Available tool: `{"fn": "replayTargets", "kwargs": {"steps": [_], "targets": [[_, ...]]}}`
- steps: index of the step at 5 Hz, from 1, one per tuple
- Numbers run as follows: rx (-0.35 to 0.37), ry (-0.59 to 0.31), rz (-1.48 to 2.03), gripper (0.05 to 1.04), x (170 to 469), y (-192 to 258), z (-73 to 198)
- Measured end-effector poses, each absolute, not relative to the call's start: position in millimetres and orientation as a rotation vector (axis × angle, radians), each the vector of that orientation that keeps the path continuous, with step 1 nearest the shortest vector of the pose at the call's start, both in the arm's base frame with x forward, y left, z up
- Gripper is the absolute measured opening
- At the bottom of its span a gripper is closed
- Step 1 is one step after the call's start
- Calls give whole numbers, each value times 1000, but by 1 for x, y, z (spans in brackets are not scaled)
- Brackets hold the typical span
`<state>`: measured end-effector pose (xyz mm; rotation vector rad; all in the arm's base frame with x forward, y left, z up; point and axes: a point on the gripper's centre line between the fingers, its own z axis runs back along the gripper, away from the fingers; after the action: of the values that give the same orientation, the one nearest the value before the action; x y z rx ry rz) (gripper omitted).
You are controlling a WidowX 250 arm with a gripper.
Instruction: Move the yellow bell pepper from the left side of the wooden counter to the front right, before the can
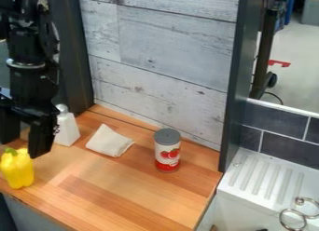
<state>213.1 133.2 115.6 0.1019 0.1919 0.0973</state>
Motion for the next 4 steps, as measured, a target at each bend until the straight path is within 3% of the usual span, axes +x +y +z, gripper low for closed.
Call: {"fn": "replayTargets", "kwargs": {"steps": [2,4], "targets": [[87,187,67,1001,213,153,120],[147,168,88,1001,213,189,123]]}}
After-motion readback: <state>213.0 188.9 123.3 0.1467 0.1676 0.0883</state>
